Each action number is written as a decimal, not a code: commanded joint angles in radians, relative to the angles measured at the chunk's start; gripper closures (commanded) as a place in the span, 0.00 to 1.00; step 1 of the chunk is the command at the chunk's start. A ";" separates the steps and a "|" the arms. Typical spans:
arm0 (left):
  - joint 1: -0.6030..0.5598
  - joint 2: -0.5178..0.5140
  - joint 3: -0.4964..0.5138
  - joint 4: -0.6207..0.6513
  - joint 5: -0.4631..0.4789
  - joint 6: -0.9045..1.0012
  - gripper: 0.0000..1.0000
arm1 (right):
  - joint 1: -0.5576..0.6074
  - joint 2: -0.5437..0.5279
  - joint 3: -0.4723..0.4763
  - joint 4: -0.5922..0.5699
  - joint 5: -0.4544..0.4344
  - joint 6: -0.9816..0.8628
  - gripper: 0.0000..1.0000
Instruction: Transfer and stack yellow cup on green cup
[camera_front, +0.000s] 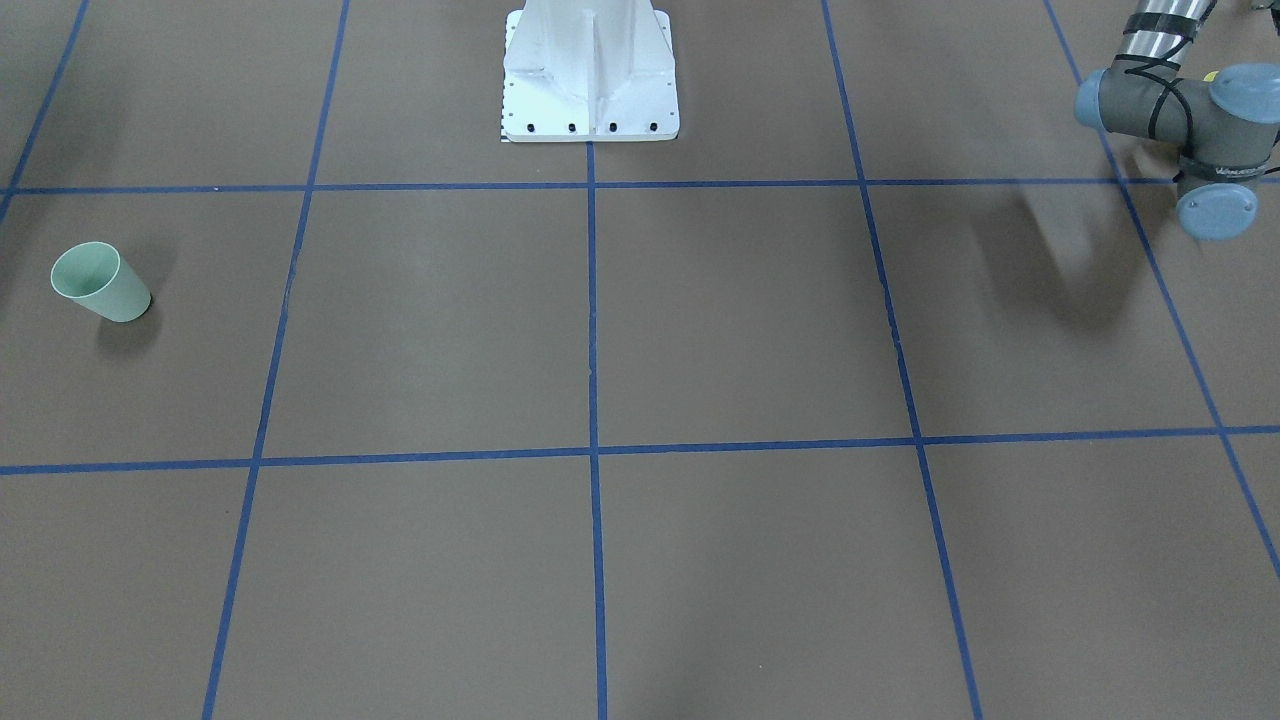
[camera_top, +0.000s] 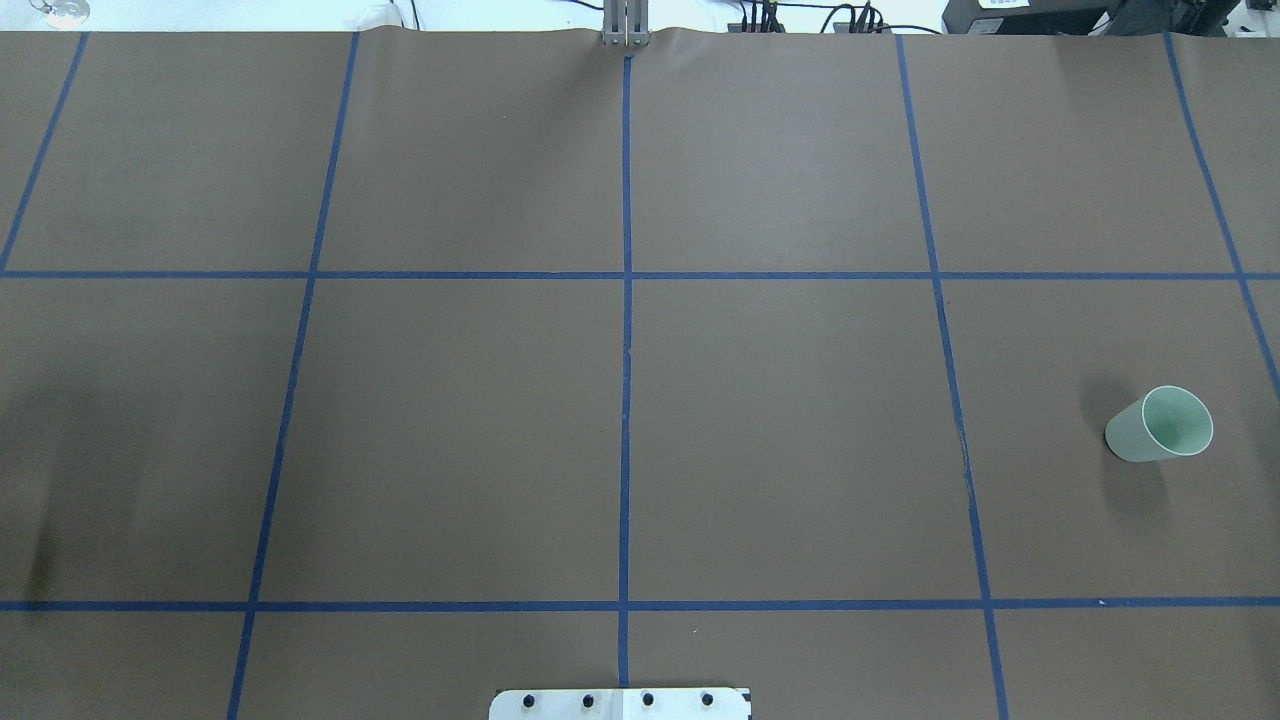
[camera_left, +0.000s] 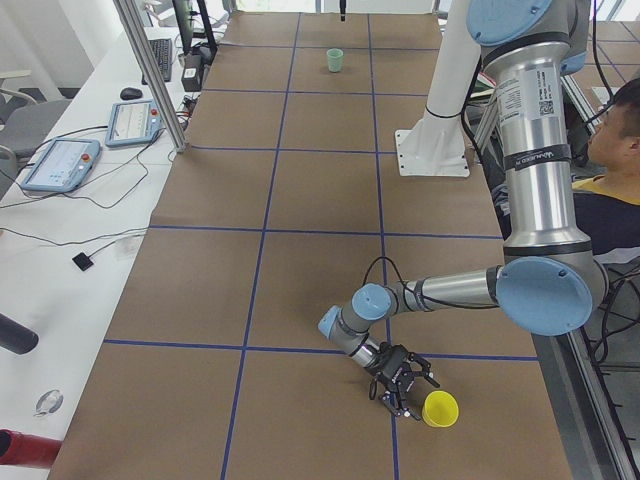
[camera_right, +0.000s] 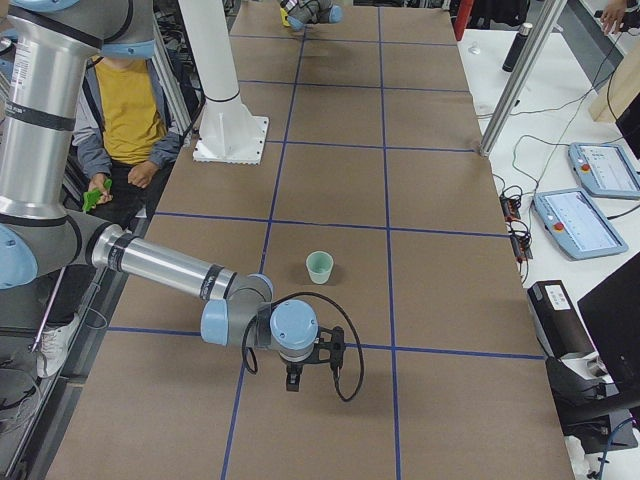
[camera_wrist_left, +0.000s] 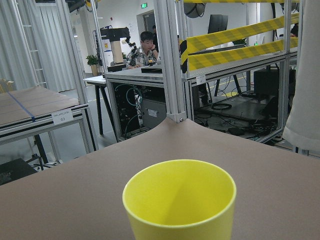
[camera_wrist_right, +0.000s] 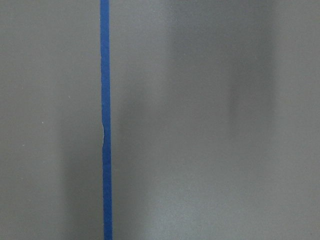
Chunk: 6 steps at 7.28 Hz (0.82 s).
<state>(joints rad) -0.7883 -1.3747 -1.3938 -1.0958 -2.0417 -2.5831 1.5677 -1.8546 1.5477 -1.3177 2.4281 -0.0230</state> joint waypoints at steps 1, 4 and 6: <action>0.015 0.000 0.082 -0.053 -0.012 -0.018 0.00 | 0.000 0.000 0.000 0.000 0.000 0.000 0.00; 0.050 0.000 0.108 -0.059 -0.047 -0.034 0.08 | 0.002 -0.002 -0.001 0.000 0.002 0.000 0.00; 0.072 0.000 0.108 -0.059 -0.057 -0.031 0.76 | 0.002 -0.002 -0.001 0.000 0.000 0.000 0.00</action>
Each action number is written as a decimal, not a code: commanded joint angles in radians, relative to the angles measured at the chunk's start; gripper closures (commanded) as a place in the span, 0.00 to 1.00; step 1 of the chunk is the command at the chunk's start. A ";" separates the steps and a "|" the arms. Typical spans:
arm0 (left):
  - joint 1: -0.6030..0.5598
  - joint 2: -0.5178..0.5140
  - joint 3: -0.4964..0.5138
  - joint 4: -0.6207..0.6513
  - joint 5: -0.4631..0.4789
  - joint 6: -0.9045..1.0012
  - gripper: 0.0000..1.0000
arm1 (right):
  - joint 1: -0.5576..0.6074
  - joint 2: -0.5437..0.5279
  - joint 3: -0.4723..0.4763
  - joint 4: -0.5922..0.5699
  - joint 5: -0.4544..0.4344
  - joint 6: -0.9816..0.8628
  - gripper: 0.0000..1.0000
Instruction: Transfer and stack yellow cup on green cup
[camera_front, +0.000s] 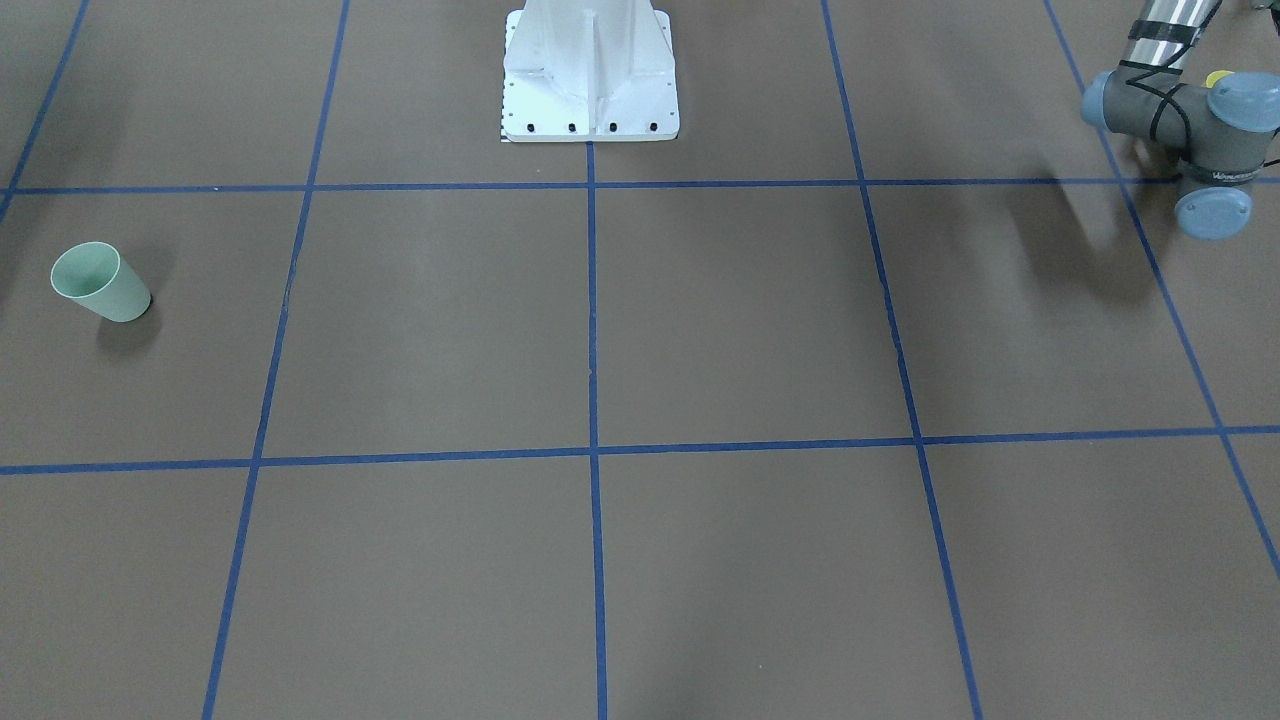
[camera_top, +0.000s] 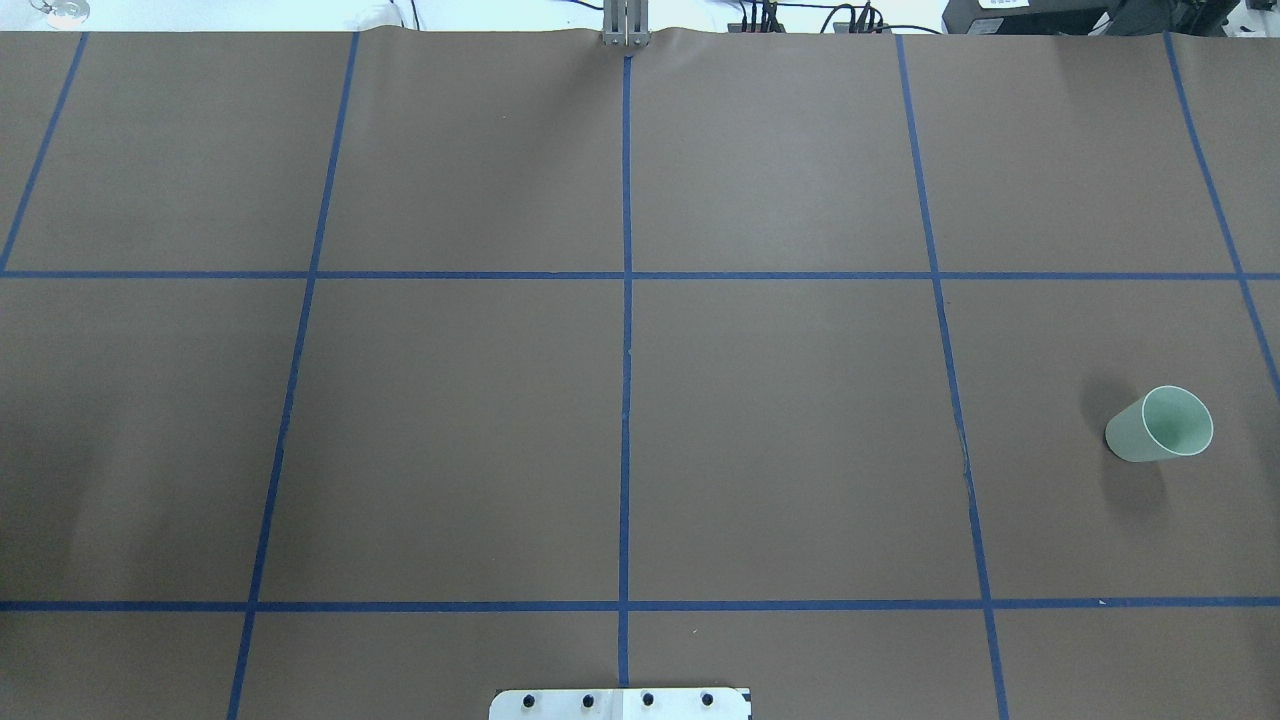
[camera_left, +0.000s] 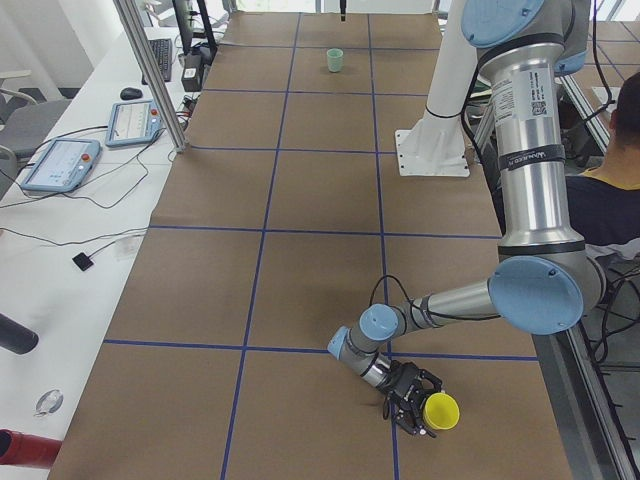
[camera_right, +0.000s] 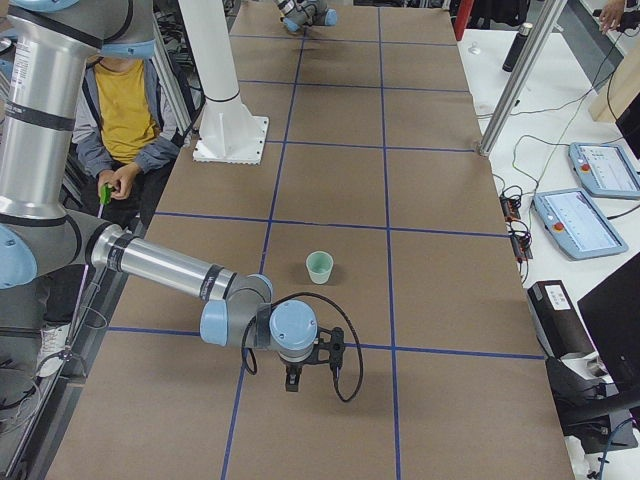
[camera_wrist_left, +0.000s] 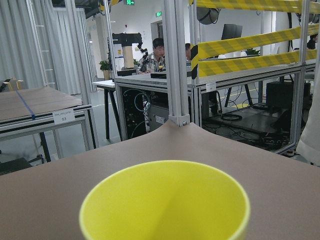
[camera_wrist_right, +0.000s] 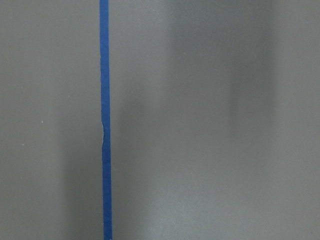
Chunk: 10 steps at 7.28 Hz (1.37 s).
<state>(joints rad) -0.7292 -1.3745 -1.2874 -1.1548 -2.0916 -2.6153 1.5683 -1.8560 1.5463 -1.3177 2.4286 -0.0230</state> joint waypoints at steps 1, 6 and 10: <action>0.019 0.005 0.002 0.006 -0.002 0.018 0.94 | 0.001 0.000 0.000 -0.002 0.000 0.000 0.00; 0.019 0.080 -0.036 0.026 0.122 0.208 0.99 | -0.001 0.001 -0.002 -0.002 0.001 0.002 0.00; 0.004 0.164 -0.095 -0.061 0.434 0.271 1.00 | -0.001 0.004 0.000 0.000 -0.002 0.009 0.00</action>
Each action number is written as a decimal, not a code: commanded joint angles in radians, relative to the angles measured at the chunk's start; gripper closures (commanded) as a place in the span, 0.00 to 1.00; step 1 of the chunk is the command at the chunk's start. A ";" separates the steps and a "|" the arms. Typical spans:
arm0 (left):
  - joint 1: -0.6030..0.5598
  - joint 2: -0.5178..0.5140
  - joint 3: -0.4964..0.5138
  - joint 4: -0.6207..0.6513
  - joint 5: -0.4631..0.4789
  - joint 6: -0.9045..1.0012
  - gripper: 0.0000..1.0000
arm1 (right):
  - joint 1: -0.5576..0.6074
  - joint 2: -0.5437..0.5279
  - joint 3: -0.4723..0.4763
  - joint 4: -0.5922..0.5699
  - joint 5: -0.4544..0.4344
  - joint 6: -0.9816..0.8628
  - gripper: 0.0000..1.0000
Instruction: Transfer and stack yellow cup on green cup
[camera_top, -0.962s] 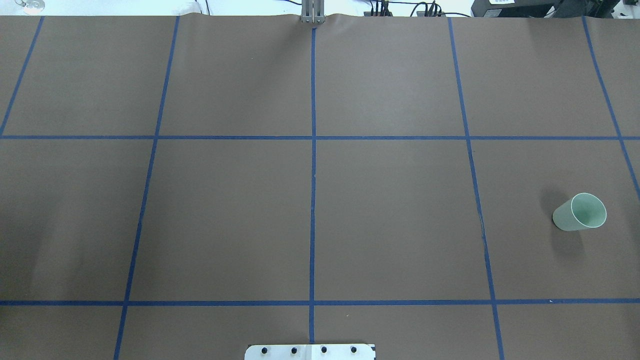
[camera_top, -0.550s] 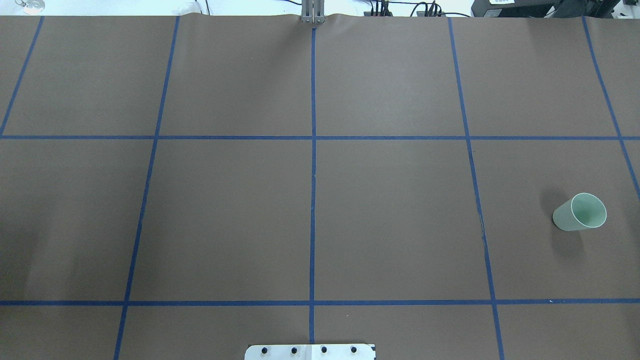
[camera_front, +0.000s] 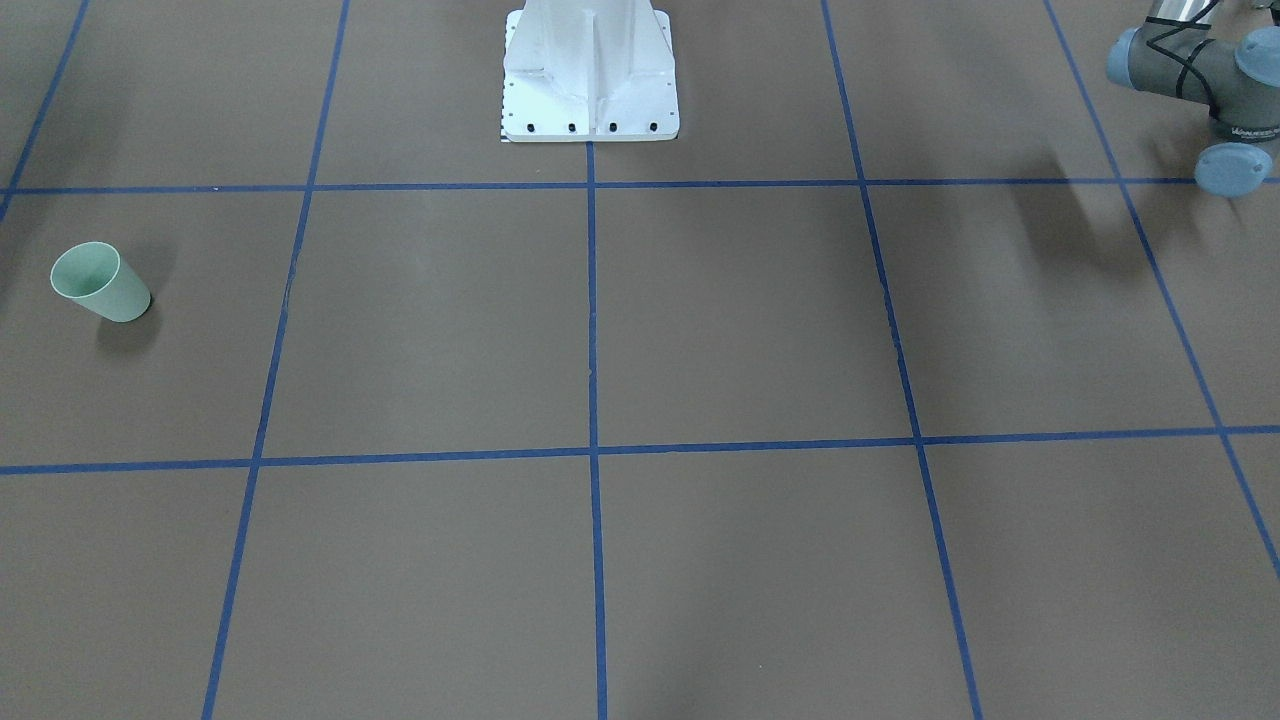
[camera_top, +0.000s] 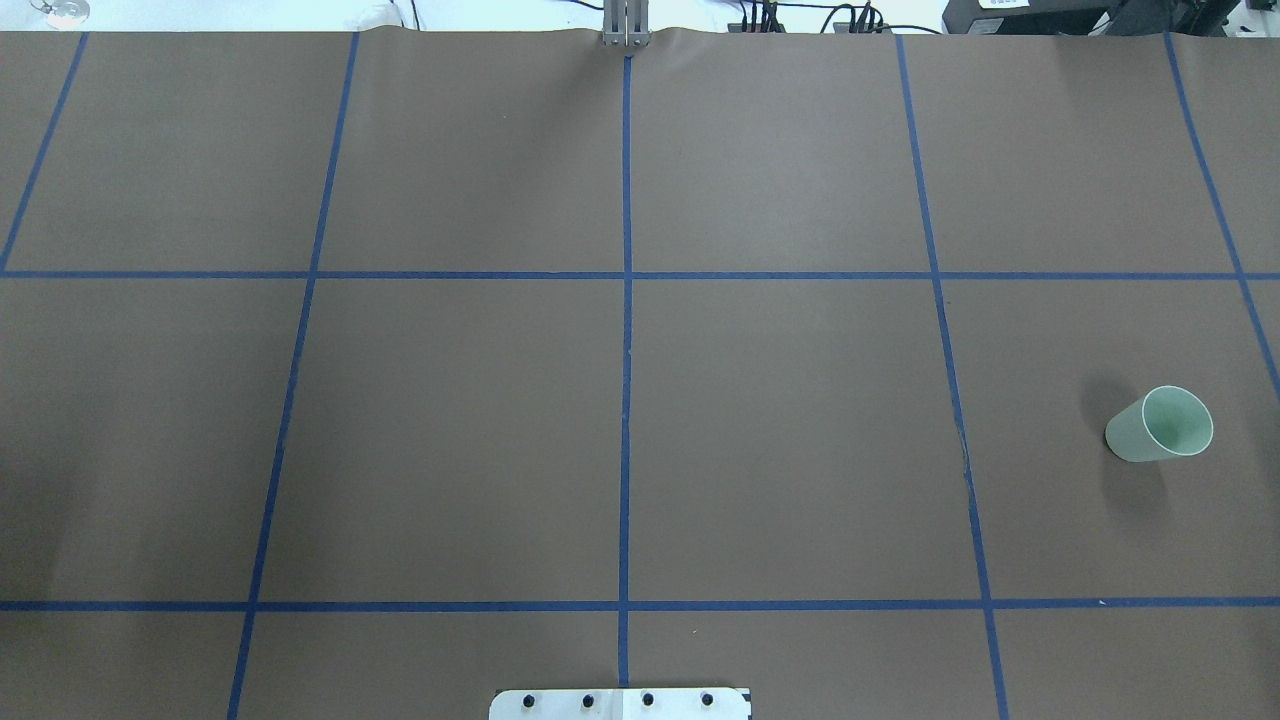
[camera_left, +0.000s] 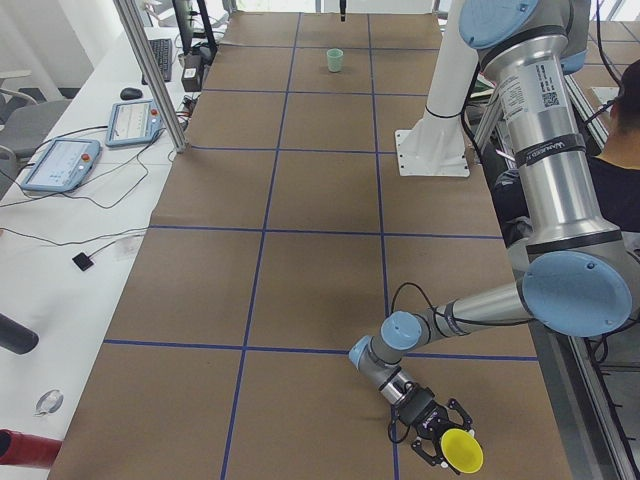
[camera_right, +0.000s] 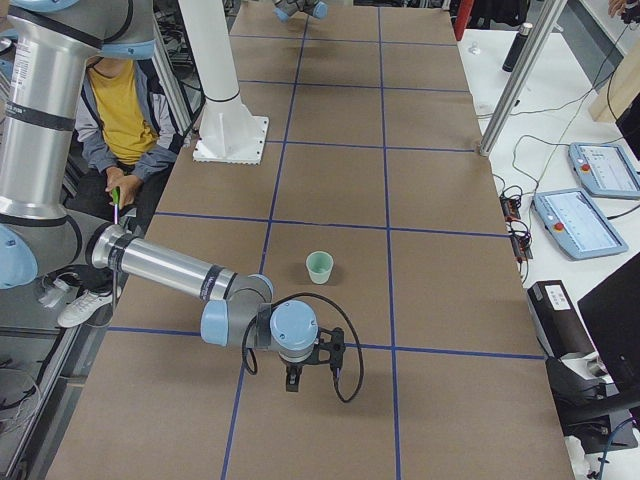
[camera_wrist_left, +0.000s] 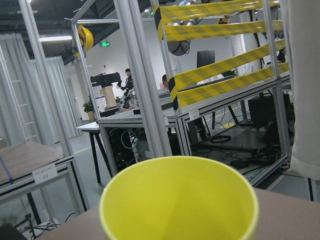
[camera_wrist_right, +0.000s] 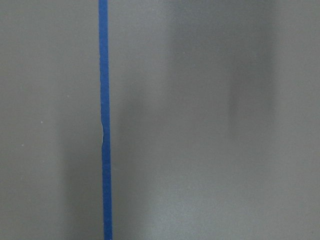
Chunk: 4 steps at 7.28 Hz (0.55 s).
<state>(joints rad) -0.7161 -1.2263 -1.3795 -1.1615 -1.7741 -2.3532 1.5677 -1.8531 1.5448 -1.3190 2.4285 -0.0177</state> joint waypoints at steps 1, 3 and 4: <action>-0.010 0.040 -0.003 -0.128 0.198 0.015 1.00 | 0.000 0.006 0.003 0.001 -0.002 0.007 0.00; -0.017 0.102 -0.001 -0.319 0.351 0.093 1.00 | 0.000 0.014 0.011 0.001 -0.003 0.008 0.00; -0.072 0.114 0.000 -0.434 0.430 0.156 1.00 | 0.000 0.015 0.032 0.001 -0.008 0.008 0.00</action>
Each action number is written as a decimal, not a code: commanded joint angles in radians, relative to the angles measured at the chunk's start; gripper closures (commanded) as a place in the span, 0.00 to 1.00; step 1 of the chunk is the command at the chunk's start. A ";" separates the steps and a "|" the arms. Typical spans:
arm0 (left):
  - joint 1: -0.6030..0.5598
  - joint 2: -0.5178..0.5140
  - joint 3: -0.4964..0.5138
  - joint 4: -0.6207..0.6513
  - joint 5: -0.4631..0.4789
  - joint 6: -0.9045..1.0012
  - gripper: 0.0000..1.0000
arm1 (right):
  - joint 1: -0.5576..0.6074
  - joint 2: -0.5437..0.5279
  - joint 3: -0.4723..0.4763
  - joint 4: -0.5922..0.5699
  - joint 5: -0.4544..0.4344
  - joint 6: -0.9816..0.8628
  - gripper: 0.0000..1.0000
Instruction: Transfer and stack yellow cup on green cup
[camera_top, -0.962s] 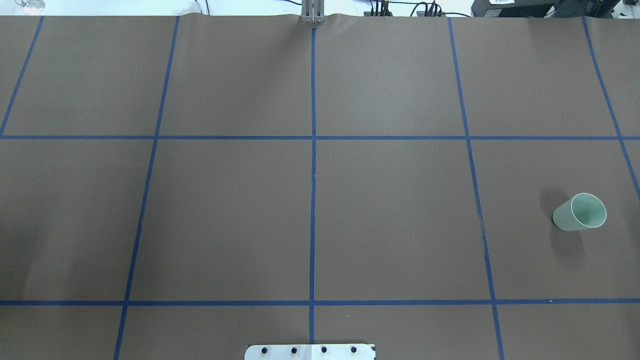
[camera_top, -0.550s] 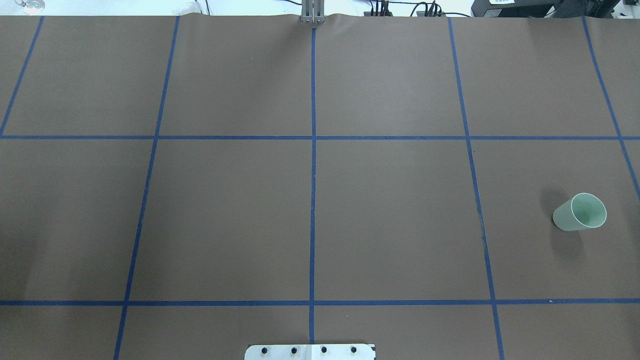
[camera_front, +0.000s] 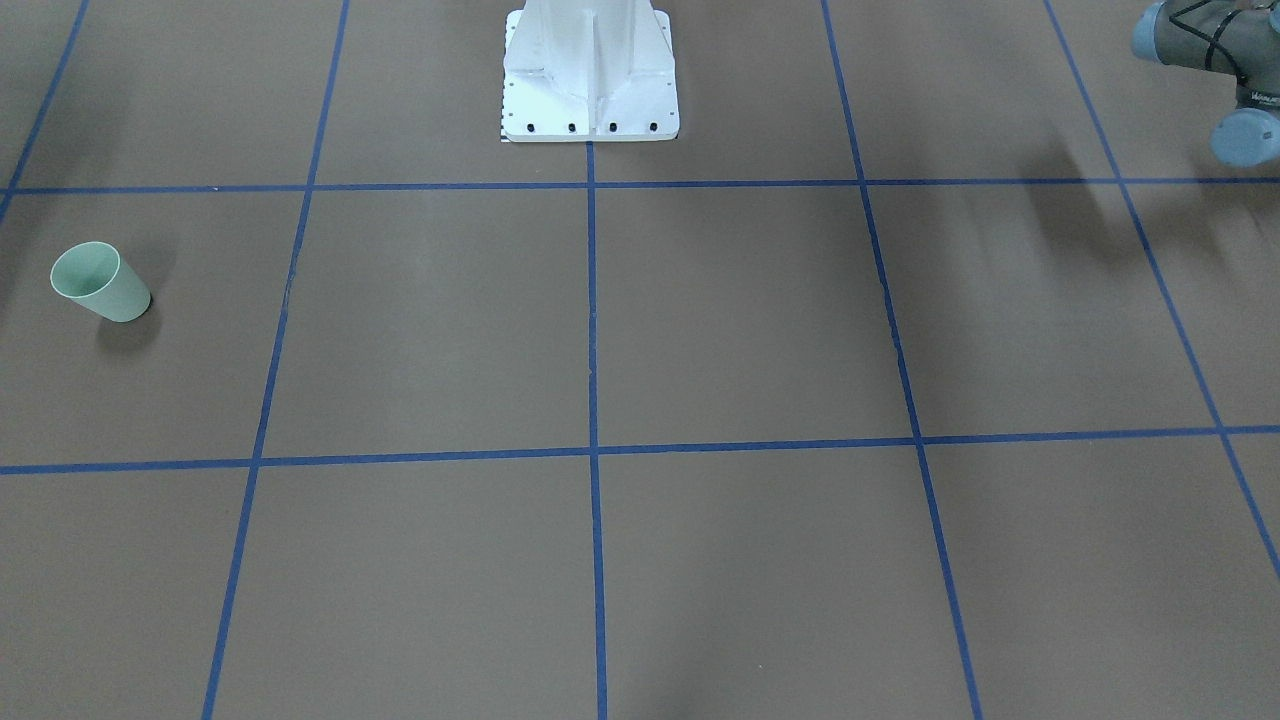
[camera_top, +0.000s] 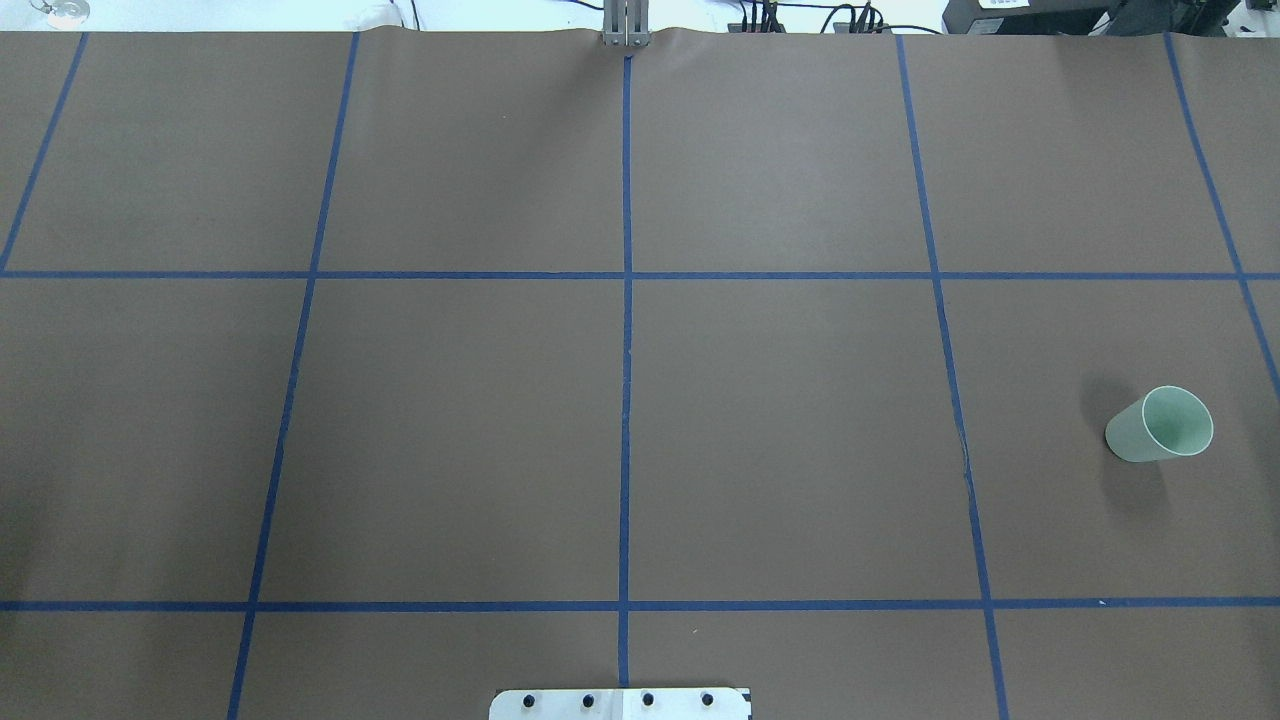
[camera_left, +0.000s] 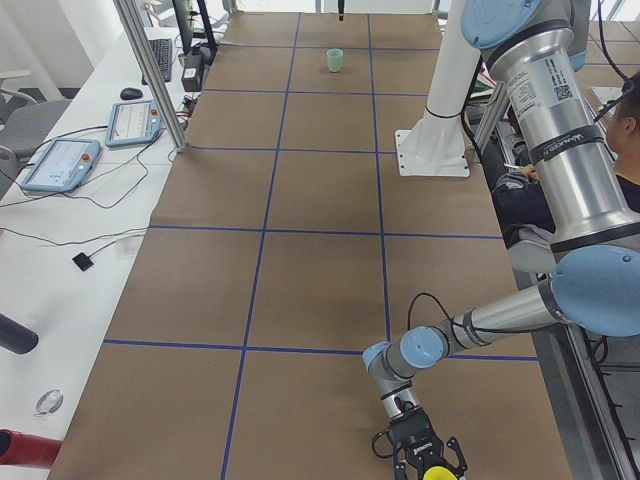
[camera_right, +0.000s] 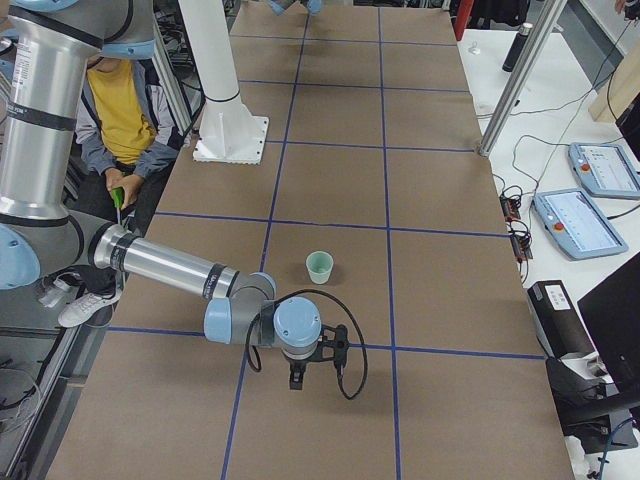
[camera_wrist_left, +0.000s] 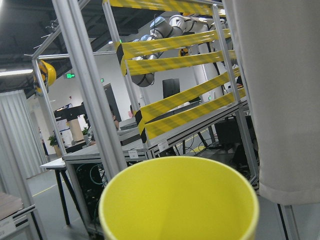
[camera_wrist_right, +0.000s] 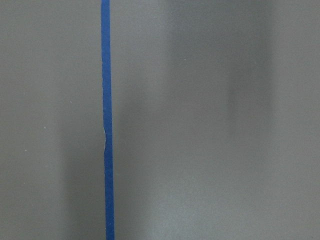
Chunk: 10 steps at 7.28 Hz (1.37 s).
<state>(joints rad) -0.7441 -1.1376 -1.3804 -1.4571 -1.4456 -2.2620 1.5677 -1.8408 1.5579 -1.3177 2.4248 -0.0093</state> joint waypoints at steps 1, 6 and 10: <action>-0.152 0.028 0.006 -0.281 0.232 0.201 1.00 | 0.000 0.011 0.033 0.002 -0.007 0.000 0.00; -0.504 -0.086 0.011 -0.997 0.332 1.004 1.00 | 0.000 0.049 0.122 0.002 -0.015 -0.001 0.00; -0.511 -0.403 -0.008 -1.046 0.172 1.180 1.00 | 0.000 0.123 0.165 0.000 -0.012 0.002 0.00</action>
<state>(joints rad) -1.2537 -1.4453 -1.3858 -2.4951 -1.1731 -1.1389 1.5677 -1.7318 1.6991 -1.3176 2.4122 -0.0094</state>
